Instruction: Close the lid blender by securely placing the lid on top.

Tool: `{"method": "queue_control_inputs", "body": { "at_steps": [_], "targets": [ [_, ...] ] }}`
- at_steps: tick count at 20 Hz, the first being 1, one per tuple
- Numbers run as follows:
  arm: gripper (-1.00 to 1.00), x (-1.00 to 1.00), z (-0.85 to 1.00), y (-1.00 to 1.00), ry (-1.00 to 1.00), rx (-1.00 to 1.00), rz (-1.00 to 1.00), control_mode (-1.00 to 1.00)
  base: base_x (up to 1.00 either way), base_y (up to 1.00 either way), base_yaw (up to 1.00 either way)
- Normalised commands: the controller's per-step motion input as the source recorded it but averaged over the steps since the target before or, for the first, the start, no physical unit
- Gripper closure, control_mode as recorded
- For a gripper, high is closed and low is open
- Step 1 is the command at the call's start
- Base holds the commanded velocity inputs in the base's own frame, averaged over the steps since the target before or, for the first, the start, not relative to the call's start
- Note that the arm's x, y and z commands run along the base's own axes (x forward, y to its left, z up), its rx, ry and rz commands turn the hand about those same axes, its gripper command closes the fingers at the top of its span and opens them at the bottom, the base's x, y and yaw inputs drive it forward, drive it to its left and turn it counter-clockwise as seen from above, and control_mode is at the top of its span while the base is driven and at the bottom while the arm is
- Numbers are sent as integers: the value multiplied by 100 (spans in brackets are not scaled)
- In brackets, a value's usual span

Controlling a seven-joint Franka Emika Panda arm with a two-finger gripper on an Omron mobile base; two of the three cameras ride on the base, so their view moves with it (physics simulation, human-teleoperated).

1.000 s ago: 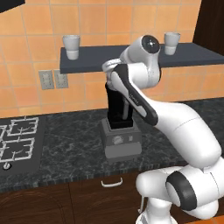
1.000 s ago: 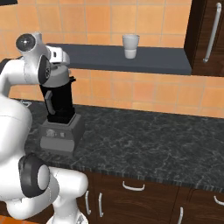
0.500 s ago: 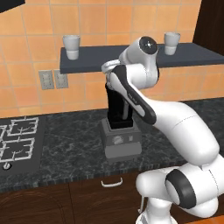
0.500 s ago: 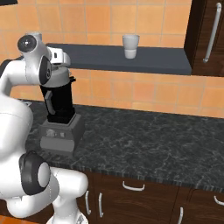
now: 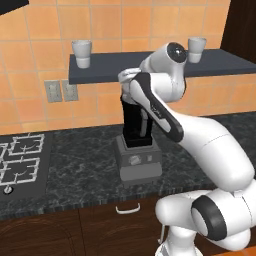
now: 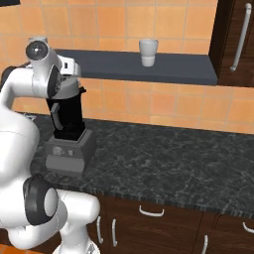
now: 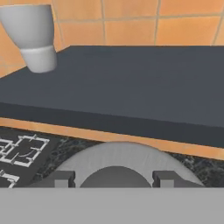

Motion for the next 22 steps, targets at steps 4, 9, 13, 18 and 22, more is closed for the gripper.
{"method": "queue_control_inputs", "body": {
  "at_steps": [4,9,13,18,22],
  "targets": [
    [100,6,-62,5,6,2,0,-100,0,0,0],
    [-100,0,-62,7,1,1,0,-100,0,0,0],
    [-100,0,-11,2,0,0,0,-100,0,0,0],
    [-100,-6,18,1,-1,0,0,-100,0,0,0],
    [-100,-18,47,-15,-7,0,0,-100,0,0,0]
  ]
}}
